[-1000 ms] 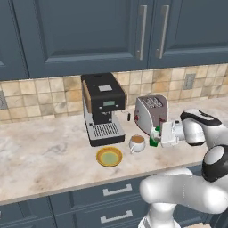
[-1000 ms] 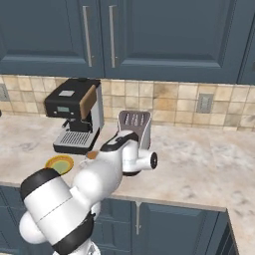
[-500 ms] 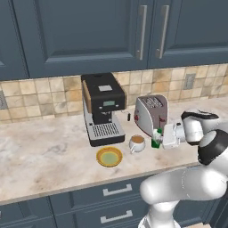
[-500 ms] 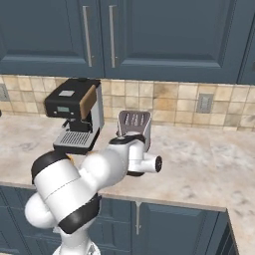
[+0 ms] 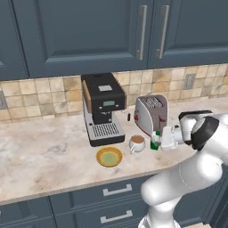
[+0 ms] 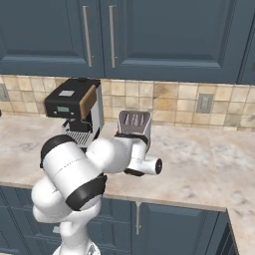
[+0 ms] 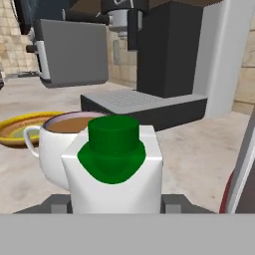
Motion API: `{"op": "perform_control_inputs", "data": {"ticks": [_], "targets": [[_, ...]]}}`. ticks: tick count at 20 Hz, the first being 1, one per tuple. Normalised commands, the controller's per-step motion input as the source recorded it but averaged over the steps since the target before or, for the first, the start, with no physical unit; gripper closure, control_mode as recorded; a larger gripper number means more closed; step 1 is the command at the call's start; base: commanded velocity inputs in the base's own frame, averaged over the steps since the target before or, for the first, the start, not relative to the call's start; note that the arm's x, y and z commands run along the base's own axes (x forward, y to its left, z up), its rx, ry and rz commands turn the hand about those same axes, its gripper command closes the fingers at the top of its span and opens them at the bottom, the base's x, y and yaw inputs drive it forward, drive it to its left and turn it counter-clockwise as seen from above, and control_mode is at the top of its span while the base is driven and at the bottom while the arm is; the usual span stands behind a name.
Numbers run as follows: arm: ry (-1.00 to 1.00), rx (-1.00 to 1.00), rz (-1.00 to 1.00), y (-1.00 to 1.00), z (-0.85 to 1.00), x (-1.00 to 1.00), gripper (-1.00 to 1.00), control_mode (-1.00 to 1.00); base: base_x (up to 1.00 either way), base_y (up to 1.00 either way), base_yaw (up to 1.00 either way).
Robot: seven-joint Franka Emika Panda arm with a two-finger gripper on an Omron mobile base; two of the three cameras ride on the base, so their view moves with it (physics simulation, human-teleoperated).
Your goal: Take a sugar cube from the saucer and place it inside the coffee. Then, grab milk from the fridge and place it next to the coffee on the counter to sweeten the coffee.
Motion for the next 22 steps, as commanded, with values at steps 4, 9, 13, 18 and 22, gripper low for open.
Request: {"op": "perform_control_inputs", "data": {"ticks": [4,9,13,18,22], "targets": [[0.0,0.0,0.0,0.0,-0.23,0.2,1.0,-1.0,0.0,0.0,0.0],[0.0,0.0,0.0,0.0,-0.22,0.18,1.0,-1.0,0.0,0.0,0.0],[0.0,0.0,0.0,0.0,-0.25,0.1,1.0,-1.0,0.0,0.0,0.0],[0.0,0.0,0.0,0.0,-0.11,0.0,-1.0,-1.0,0.0,0.0,0.0],[0.0,0.0,0.0,0.0,0.0,0.0,-1.0,-1.0,0.0,0.0,0.0]]}}
